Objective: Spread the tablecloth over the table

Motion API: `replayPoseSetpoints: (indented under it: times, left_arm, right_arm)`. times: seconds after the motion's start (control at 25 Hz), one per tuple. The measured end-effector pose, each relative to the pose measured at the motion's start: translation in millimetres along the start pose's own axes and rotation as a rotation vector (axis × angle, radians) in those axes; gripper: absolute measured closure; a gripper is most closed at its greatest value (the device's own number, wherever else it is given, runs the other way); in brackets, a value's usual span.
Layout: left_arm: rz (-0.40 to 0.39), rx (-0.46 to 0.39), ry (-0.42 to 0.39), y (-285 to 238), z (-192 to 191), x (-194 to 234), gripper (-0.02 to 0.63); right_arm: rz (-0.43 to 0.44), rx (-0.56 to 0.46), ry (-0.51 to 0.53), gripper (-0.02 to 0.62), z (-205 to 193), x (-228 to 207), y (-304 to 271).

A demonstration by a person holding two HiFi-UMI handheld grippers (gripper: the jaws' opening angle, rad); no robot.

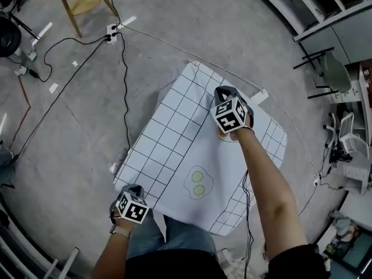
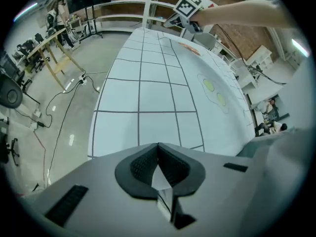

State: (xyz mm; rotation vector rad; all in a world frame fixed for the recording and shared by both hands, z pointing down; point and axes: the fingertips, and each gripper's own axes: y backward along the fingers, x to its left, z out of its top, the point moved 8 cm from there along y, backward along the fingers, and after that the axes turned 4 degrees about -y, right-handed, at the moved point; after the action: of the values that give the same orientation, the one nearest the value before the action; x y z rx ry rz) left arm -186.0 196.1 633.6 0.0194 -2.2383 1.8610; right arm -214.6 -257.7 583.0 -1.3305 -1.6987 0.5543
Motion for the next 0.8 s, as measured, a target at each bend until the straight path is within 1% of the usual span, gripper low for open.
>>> replayPoseSetpoints:
  times: [0.12,0.2,0.32,0.4,0.48,0.64,0.8]
  left_arm:
    - [0.041,-0.034,0.025,0.1,-2.6,-2.8,0.592]
    - [0.064,-0.048,0.047,-0.5,-5.9,-3.0,0.592]
    - [0.067,-0.047,0.079,-0.3,-6.7,-0.8,0.592]
    - [0.058,-0.047,0.107,-0.2,-6.1,1.5,0.592]
    - [0.064,-0.053,0.133,-0.4,-7.0,5.6,0.592]
    - [0.111,-0.080,0.156,-1.5,-6.9,12.9,0.592]
    - [0.144,-0.116,0.178,-3.0,4.5,27.2,0.592]
  right_arm:
    - [0.010,-0.022,0.065,0.588,16.4,-8.9,-35.2]
    - [0.045,-0.028,0.107,0.588,26.1,-4.8,-53.6]
    - [0.118,-0.006,0.187,0.588,33.3,5.6,-75.3]
    - [0.134,0.010,0.243,0.588,32.3,7.1,-83.5]
    - [0.120,0.029,0.275,0.589,30.2,3.0,-87.5]
    - [0.101,0.044,0.243,0.589,28.6,-6.0,-92.0]
    - [0.059,0.080,0.253,0.589,30.7,-14.4,-101.2]
